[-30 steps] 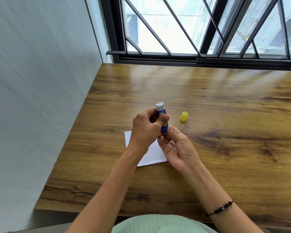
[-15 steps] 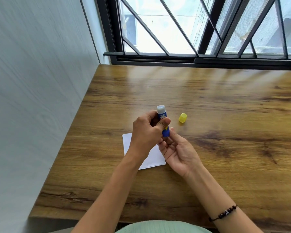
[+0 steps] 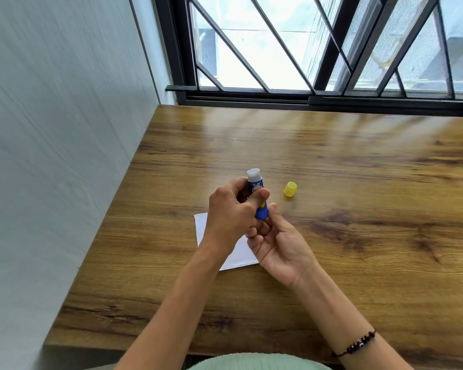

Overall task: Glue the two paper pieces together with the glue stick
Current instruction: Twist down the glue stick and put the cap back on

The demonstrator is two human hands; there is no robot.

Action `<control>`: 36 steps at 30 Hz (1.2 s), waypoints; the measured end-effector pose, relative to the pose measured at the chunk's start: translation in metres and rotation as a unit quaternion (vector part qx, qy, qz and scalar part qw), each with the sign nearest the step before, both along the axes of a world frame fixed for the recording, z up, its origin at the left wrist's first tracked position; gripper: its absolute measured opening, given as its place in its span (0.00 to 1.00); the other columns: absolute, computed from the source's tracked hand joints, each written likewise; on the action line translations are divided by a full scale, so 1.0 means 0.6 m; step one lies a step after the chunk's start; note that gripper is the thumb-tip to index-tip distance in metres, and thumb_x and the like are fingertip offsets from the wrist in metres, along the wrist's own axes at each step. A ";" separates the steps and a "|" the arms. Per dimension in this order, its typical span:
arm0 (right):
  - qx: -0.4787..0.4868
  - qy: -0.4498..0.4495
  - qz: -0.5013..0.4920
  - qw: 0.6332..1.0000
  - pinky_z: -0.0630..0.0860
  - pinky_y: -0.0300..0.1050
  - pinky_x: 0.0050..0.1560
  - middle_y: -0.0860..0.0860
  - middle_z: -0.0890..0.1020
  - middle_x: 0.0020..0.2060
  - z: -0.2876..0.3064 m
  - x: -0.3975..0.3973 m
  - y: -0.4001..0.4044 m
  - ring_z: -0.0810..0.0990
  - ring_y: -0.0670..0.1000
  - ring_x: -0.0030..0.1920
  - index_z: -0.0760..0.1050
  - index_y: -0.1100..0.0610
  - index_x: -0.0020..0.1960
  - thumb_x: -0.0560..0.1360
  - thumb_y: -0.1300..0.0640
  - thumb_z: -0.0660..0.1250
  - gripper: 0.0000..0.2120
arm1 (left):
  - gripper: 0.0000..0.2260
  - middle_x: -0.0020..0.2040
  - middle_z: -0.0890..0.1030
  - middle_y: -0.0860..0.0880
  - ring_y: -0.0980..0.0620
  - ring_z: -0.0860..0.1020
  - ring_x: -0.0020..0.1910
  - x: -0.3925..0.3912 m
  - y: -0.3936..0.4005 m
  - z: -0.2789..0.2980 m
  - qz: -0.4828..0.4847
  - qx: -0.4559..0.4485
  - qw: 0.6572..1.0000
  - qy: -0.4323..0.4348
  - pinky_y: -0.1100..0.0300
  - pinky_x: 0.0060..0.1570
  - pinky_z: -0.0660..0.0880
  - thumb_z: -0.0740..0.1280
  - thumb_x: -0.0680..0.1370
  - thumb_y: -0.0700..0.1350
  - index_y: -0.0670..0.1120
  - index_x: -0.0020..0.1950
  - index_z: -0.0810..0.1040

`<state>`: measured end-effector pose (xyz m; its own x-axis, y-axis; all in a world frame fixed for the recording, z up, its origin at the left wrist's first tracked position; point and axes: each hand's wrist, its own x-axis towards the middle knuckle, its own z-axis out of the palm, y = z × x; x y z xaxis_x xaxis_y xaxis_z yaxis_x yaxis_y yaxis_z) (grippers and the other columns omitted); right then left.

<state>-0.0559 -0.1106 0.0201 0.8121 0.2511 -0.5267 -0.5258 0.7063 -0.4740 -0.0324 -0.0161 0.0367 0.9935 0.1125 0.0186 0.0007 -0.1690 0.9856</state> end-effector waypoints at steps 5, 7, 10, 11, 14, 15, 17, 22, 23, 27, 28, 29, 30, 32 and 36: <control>0.012 -0.026 -0.031 0.999 0.76 0.33 0.28 0.55 0.81 0.27 0.001 -0.002 -0.004 0.79 0.47 0.26 0.82 0.62 0.34 0.72 0.56 0.63 0.15 | 0.03 0.32 0.76 0.50 0.52 0.74 0.35 -0.002 -0.002 0.003 -0.010 -0.002 1.000 -0.005 0.50 0.41 0.77 0.70 0.73 0.42 0.47 0.39 0.78; 0.003 -0.044 -0.046 0.998 0.79 0.34 0.32 0.55 0.83 0.30 0.001 -0.003 -0.004 0.81 0.47 0.29 0.80 0.63 0.40 0.75 0.59 0.62 0.11 | 0.04 0.33 0.77 0.49 0.51 0.75 0.37 -0.001 -0.001 0.004 -0.009 -0.004 1.000 0.000 0.46 0.46 0.79 0.70 0.73 0.43 0.49 0.39 0.78; -0.003 -0.050 -0.043 0.998 0.79 0.36 0.33 0.55 0.83 0.30 0.002 -0.005 0.000 0.82 0.47 0.30 0.77 0.62 0.44 0.76 0.55 0.61 0.11 | 0.05 0.34 0.78 0.48 0.47 0.77 0.38 -0.001 0.002 0.005 -0.006 -0.005 1.000 0.002 0.42 0.46 0.79 0.70 0.73 0.43 0.51 0.37 0.77; 0.003 -0.043 -0.035 0.998 0.79 0.36 0.32 0.55 0.83 0.30 0.002 -0.006 0.001 0.82 0.48 0.30 0.78 0.62 0.44 0.76 0.52 0.60 0.15 | 0.05 0.34 0.78 0.47 0.45 0.78 0.38 -0.001 0.003 0.005 -0.006 -0.005 1.000 0.004 0.41 0.45 0.79 0.70 0.73 0.43 0.50 0.37 0.77; 0.010 -0.018 -0.012 1.000 0.78 0.36 0.29 0.55 0.83 0.29 0.002 -0.005 0.003 0.81 0.48 0.28 0.80 0.61 0.39 0.77 0.44 0.54 0.25 | 0.04 0.34 0.78 0.47 0.46 0.77 0.36 -0.001 0.002 0.005 0.004 -0.005 1.000 0.011 0.42 0.42 0.79 0.70 0.73 0.43 0.48 0.38 0.78; 0.008 -0.014 -0.012 1.000 0.78 0.35 0.29 0.55 0.82 0.28 0.001 -0.004 0.004 0.81 0.48 0.27 0.81 0.61 0.35 0.78 0.45 0.54 0.27 | 0.04 0.34 0.77 0.46 0.48 0.76 0.35 -0.001 0.001 0.005 0.005 -0.004 1.000 0.012 0.44 0.41 0.78 0.70 0.73 0.43 0.46 0.39 0.78; 0.001 -0.015 -0.019 1.000 0.77 0.34 0.27 0.55 0.82 0.26 0.001 -0.004 0.004 0.79 0.48 0.25 0.82 0.61 0.31 0.79 0.49 0.55 0.26 | 0.03 0.35 0.77 0.45 0.49 0.75 0.35 -0.003 0.000 0.006 0.001 -0.006 1.000 0.013 0.48 0.38 0.79 0.69 0.73 0.42 0.43 0.41 0.78; -0.008 -0.045 -0.046 0.998 0.78 0.34 0.30 0.54 0.82 0.28 0.002 -0.003 0.000 0.80 0.47 0.28 0.80 0.62 0.39 0.77 0.58 0.59 0.14 | 0.04 0.36 0.78 0.45 0.49 0.75 0.37 -0.001 0.002 0.003 -0.003 0.003 1.000 0.003 0.46 0.44 0.79 0.70 0.73 0.43 0.42 0.43 0.79; -0.005 -0.050 -0.048 0.998 0.78 0.35 0.31 0.55 0.82 0.29 0.002 -0.002 0.000 0.80 0.47 0.29 0.78 0.62 0.42 0.77 0.60 0.59 0.11 | 0.04 0.36 0.78 0.45 0.48 0.76 0.38 0.000 0.002 0.001 -0.003 0.006 1.000 0.002 0.44 0.46 0.79 0.70 0.73 0.43 0.42 0.43 0.79; 0.013 -0.050 -0.032 0.998 0.79 0.36 0.32 0.55 0.82 0.31 0.000 -0.003 -0.001 0.81 0.47 0.31 0.77 0.62 0.45 0.76 0.58 0.61 0.09 | 0.04 0.35 0.78 0.47 0.48 0.76 0.37 0.001 0.003 0.000 0.002 0.009 1.000 0.002 0.42 0.47 0.78 0.70 0.73 0.43 0.43 0.42 0.79; 0.016 -0.042 -0.028 0.999 0.79 0.36 0.32 0.55 0.82 0.30 0.001 -0.004 -0.001 0.81 0.47 0.30 0.77 0.62 0.45 0.76 0.55 0.60 0.11 | 0.03 0.35 0.78 0.47 0.47 0.77 0.37 0.001 0.003 0.001 0.002 0.010 1.000 0.001 0.43 0.46 0.78 0.70 0.73 0.43 0.43 0.42 0.79; 0.018 -0.032 -0.025 0.999 0.78 0.36 0.31 0.54 0.82 0.29 0.001 -0.003 -0.001 0.81 0.47 0.29 0.76 0.62 0.45 0.77 0.51 0.58 0.15 | 0.03 0.35 0.78 0.47 0.46 0.77 0.37 0.001 0.002 0.001 0.001 0.012 1.000 0.001 0.44 0.46 0.79 0.70 0.73 0.43 0.43 0.42 0.79; 0.019 -0.023 -0.023 0.999 0.78 0.36 0.30 0.54 0.82 0.28 0.001 -0.002 0.000 0.80 0.48 0.28 0.76 0.62 0.45 0.78 0.48 0.56 0.18 | 0.04 0.35 0.78 0.47 0.45 0.78 0.37 0.001 0.002 0.002 0.001 0.015 1.000 0.001 0.46 0.44 0.79 0.69 0.73 0.43 0.43 0.42 0.79; 0.016 -0.012 -0.027 0.999 0.77 0.35 0.28 0.55 0.81 0.27 0.000 -0.002 0.001 0.79 0.48 0.26 0.76 0.62 0.43 0.78 0.47 0.54 0.20 | 0.04 0.34 0.78 0.46 0.48 0.76 0.34 0.000 0.001 0.003 0.001 0.018 1.000 0.001 0.50 0.40 0.77 0.69 0.73 0.42 0.42 0.43 0.79; -0.004 -0.037 -0.047 0.998 0.75 0.35 0.26 0.54 0.79 0.25 -0.001 -0.002 0.001 0.77 0.47 0.25 0.76 0.63 0.42 0.78 0.57 0.57 0.13 | 0.04 0.35 0.78 0.44 0.46 0.75 0.34 -0.001 0.000 0.003 -0.006 0.021 1.000 -0.003 0.50 0.41 0.78 0.69 0.73 0.42 0.41 0.44 0.79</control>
<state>-0.0574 -0.1099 0.0194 0.8686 0.1684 -0.4660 -0.4212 0.7462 -0.5155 -0.0333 -0.0163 0.0384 0.9946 0.0992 0.0293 -0.0079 -0.2103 0.9776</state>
